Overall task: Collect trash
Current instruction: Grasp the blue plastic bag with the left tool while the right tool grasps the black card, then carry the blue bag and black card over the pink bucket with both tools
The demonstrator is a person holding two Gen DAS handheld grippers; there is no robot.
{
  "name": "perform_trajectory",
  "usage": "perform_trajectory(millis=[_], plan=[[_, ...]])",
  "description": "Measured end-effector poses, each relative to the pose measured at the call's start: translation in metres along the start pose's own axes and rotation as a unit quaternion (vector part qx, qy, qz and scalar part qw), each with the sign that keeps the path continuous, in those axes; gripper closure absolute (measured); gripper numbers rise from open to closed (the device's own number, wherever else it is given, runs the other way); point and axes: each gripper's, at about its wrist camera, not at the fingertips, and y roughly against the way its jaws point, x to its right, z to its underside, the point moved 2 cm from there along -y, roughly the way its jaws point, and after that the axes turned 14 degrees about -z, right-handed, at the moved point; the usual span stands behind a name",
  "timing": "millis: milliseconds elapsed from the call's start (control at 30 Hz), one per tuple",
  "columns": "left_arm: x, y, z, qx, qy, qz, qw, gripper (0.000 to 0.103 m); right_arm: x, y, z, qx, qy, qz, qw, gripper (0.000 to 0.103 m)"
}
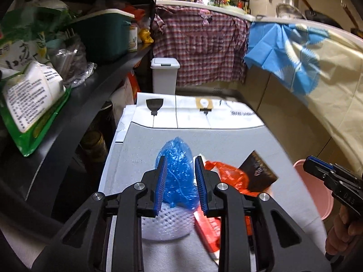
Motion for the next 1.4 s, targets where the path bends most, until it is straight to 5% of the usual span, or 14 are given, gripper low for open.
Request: perform_trajectory(millis=[67,200,567,867,1100,1400], plan=[[-0.002,-0.006,0.0,-0.006,0.004,-0.002,1.0,0.077,0.006,-0.011,0.003,-0.01,-0.006,-0.004,1.0,0.083],[-0.006,-0.019,0.0,-0.014,0.016,-0.008,0.9997,0.052,0.016,-0.031,0.008,-0.027,-0.019,-0.007,0.999,0.077],[0.003,-0.05,0.01,-0.048,0.0,-0.008,0.9988,0.051,0.018,-0.055,0.014,-0.05,-0.016,-0.027,0.998,0.075],[0.01,-0.061,0.015,-0.06,-0.013,-0.016,0.998,0.051,0.011,-0.06,0.017,-0.065,0.005,-0.029,0.997,0.091],[0.009,-0.061,0.015,-0.065,-0.02,-0.02,0.9975,0.081,0.005,-0.056,0.017,-0.065,0.024,-0.033,0.997,0.097],[0.009,-0.046,0.009,-0.047,-0.022,-0.024,0.9983,0.095,-0.005,-0.04,0.01,-0.045,0.04,-0.037,0.997,0.099]])
